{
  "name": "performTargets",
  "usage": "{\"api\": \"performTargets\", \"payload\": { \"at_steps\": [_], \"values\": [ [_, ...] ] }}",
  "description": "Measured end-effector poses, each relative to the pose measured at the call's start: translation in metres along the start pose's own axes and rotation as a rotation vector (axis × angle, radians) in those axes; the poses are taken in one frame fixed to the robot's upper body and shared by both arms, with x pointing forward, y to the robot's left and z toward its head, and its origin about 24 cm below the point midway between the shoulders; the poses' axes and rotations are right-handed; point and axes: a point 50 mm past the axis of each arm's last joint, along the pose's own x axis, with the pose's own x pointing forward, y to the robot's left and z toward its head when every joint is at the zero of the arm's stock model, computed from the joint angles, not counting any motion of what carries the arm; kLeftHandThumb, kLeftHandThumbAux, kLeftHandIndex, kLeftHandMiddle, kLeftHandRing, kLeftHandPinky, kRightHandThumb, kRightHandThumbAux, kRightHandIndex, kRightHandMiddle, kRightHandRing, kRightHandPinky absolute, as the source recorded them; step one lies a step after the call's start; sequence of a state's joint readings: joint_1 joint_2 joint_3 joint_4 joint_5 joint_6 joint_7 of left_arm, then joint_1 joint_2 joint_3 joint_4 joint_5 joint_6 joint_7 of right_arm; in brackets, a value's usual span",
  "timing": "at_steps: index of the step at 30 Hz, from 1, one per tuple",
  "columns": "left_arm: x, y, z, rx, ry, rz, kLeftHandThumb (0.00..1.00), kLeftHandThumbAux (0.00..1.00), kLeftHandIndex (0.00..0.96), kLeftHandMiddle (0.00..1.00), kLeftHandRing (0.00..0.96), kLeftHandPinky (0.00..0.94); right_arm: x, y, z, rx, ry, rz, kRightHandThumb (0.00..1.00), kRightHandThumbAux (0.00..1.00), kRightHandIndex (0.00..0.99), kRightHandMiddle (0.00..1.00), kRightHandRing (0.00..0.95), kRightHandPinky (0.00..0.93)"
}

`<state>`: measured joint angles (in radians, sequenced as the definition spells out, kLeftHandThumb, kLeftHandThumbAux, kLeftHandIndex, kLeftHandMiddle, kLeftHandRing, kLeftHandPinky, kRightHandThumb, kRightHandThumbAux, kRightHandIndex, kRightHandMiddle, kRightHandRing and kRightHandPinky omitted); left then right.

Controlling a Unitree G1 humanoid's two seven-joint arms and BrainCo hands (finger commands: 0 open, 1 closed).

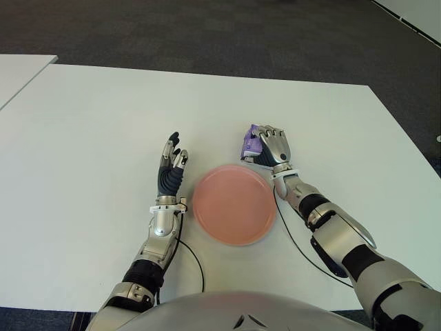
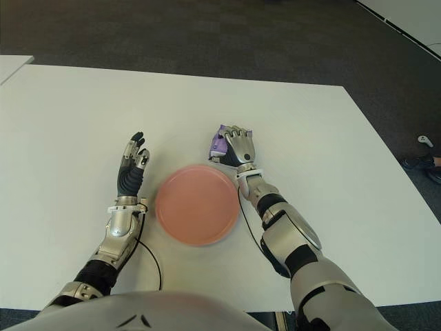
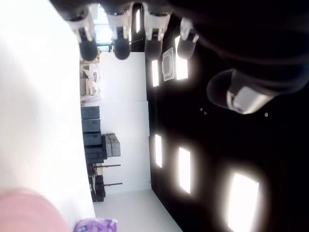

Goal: Put the tissue paper into the plate.

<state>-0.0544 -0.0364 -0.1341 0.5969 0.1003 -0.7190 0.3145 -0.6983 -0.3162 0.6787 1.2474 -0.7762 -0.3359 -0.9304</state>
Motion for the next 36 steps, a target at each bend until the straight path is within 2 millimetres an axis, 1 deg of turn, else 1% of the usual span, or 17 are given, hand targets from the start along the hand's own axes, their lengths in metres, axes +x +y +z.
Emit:
{"api": "performTargets", "payload": {
  "at_steps": [5,17,24,36],
  "values": [
    [0.0001,0.0000,-0.0001,0.000,0.001,0.001,0.000,0.400,0.000,0.011,0.000,0.000,-0.0018,0.0004,-0.0005,0.019,0.008,-0.005,0.751,0.709,0.440,0.876,0.862,0.846],
    [0.0000,0.0002,0.0010,-0.002,-0.004,0.002,0.000,0.383,0.000,0.007,0.000,0.000,-0.0040,0.0004,-0.0010,0.033,0.024,-0.031,0.750,0.709,0.440,0.891,0.870,0.856],
    [0.0001,0.0003,0.0007,-0.001,-0.002,0.006,0.000,0.372,0.000,0.008,0.000,0.000,-0.0045,0.0007,-0.0010,0.048,0.040,-0.039,0.747,0.709,0.439,0.922,0.892,0.872],
    [0.0005,-0.0001,0.0007,-0.002,-0.003,0.005,0.000,0.376,0.000,0.001,0.000,0.000,-0.0042,-0.0007,-0.0022,0.079,0.066,-0.057,0.749,0.709,0.440,0.903,0.877,0.861]
  ]
}}
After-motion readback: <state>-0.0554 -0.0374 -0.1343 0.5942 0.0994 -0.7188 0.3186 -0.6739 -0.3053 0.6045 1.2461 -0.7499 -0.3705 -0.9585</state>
